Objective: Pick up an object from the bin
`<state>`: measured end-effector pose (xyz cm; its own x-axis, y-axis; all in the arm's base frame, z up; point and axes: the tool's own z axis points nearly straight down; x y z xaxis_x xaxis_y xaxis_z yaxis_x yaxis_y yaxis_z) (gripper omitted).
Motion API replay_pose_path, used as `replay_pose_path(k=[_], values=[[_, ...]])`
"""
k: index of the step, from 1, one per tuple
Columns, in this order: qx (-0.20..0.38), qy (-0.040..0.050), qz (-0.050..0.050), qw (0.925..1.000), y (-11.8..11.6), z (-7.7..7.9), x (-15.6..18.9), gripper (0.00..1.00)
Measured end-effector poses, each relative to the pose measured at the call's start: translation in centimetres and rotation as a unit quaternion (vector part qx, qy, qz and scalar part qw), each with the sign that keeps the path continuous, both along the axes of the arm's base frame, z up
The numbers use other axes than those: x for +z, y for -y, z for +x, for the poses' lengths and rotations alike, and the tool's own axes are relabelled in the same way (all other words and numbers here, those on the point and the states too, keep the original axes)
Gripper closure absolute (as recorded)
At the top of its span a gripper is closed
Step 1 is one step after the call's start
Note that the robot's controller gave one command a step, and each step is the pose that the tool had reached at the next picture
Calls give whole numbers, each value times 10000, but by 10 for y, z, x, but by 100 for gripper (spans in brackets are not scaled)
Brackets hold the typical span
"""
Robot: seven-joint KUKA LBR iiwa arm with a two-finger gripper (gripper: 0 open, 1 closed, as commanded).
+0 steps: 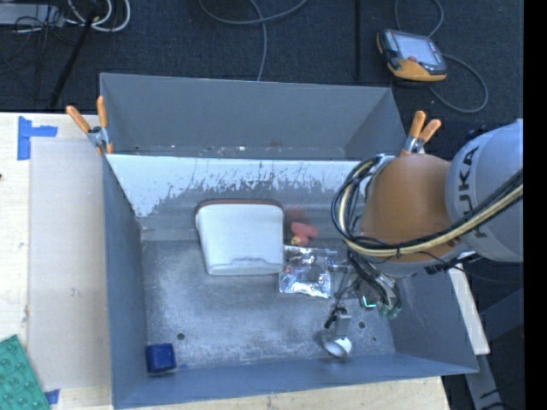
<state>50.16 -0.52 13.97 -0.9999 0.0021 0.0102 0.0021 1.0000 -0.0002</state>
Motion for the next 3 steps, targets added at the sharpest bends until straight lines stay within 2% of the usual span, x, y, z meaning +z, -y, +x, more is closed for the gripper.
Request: replay_pose_path(k=[1, 2, 3], values=[[81, 136, -13, 9999, 55, 28, -69, 0], [2334, 218, -45, 9721, 55, -3, -62, 0], [4124, 121, 7, 9109, 35, -26, -68, 0]])
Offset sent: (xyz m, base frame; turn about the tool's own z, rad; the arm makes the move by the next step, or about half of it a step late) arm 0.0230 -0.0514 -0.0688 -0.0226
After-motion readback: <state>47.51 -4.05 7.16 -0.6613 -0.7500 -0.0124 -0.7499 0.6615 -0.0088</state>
